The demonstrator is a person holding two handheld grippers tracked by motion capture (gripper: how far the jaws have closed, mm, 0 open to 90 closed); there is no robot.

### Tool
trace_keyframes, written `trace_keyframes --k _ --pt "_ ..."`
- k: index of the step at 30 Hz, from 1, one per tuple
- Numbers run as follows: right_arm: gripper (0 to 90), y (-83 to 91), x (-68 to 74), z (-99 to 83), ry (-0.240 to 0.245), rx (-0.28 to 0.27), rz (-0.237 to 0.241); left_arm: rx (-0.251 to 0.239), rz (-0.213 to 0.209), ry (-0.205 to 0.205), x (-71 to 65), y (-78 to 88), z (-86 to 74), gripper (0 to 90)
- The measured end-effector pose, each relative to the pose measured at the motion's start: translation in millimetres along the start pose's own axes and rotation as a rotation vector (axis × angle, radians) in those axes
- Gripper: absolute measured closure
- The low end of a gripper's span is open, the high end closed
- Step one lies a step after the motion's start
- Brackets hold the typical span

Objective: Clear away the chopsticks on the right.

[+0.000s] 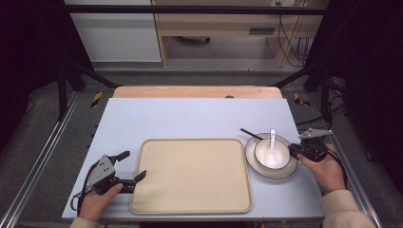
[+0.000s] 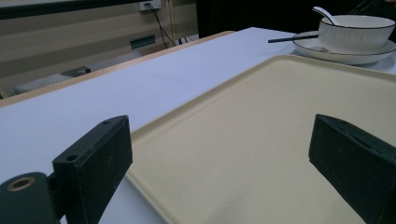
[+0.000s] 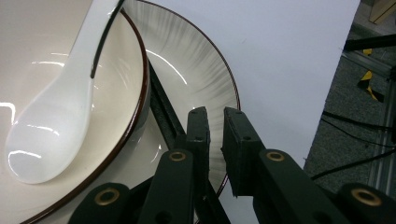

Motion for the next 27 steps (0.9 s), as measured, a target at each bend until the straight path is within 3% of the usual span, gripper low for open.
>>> trace_keyframes --k 4,11,21,27 --pt "80.1 3.1 -0.2 -1.6 -0.014 -0.012 0.017 0.0 0.003 0.002 0.4 0.0 -0.2 5.9" --pt "78.8 9.1 2.1 -5.5 0.01 -0.019 0.032 0.004 -0.001 0.001 -0.8 -1.3 -0.3 6.0" --pt "83.4 -0.4 4.2 -4.9 0.034 -0.004 0.045 0.003 0.002 0.001 -0.7 -1.0 -0.4 6.3" --pt "85.7 2.3 5.0 -5.8 0.039 -0.005 0.028 0.002 0.001 -0.001 -0.9 -0.8 -0.1 6.3"
Point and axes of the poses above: each handheld gripper's, and its own axes: y roughly backward along the jaws, z roughly out of its top, x roughly to its left, the point moved 1 cm from there along -y, roughly forward along the jaws, and after that the axes turned 12 degrees about -z, right-handed, at the moved point
